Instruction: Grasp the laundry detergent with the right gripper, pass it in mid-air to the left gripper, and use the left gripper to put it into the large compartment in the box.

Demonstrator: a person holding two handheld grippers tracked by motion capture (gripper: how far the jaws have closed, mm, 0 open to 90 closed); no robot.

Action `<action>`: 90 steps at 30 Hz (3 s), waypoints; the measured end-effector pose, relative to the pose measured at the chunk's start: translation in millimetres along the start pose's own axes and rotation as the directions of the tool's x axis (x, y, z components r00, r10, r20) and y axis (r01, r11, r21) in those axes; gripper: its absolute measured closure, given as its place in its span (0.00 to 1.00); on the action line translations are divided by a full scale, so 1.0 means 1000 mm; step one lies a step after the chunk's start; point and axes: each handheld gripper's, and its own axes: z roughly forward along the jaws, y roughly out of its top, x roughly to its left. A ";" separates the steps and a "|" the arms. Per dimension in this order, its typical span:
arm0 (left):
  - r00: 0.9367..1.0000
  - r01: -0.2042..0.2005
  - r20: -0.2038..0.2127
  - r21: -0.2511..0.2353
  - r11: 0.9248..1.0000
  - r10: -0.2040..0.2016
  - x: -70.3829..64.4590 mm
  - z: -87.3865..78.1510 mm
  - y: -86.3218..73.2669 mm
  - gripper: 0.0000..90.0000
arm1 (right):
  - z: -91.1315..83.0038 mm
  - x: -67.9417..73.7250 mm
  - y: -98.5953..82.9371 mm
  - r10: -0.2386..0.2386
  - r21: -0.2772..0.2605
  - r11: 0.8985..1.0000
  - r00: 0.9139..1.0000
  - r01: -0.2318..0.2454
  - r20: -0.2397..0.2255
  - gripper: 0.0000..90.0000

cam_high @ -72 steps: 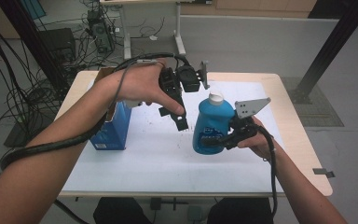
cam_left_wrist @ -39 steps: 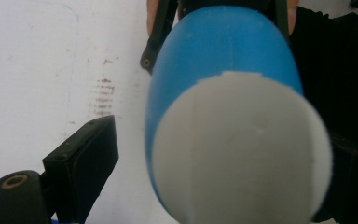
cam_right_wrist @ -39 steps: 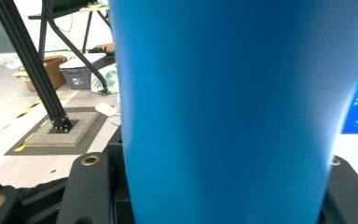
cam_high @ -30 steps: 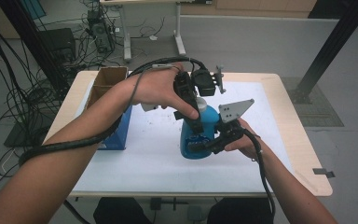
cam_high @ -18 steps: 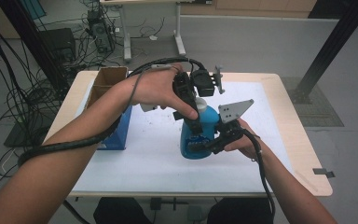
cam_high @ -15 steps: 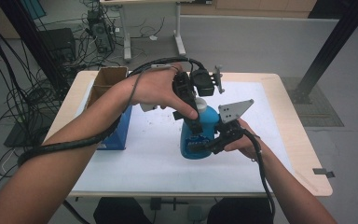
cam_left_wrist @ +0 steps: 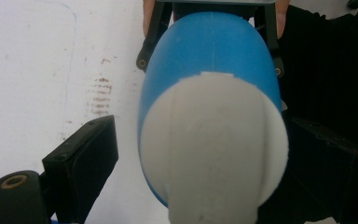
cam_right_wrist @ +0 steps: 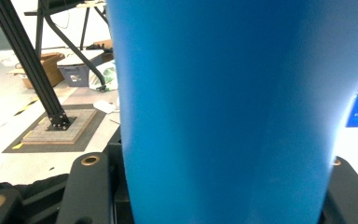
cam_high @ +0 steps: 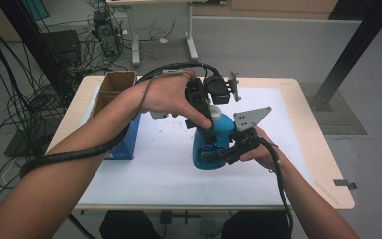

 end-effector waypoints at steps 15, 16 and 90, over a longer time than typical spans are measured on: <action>1.000 0.000 -0.002 0.006 1.000 0.000 -0.002 0.000 0.000 0.12 | 0.000 0.001 0.000 -0.004 0.000 1.000 1.000 0.004 0.005 0.47; 1.000 -0.001 -0.003 0.008 1.000 0.001 -0.002 0.000 0.000 0.12 | 0.000 0.001 0.000 -0.006 0.000 1.000 1.000 0.006 0.003 0.47; 0.998 -0.054 0.018 0.020 0.998 0.054 -0.006 0.010 0.002 0.32 | 0.012 0.002 0.003 -0.039 0.042 0.998 0.999 0.040 -0.009 0.47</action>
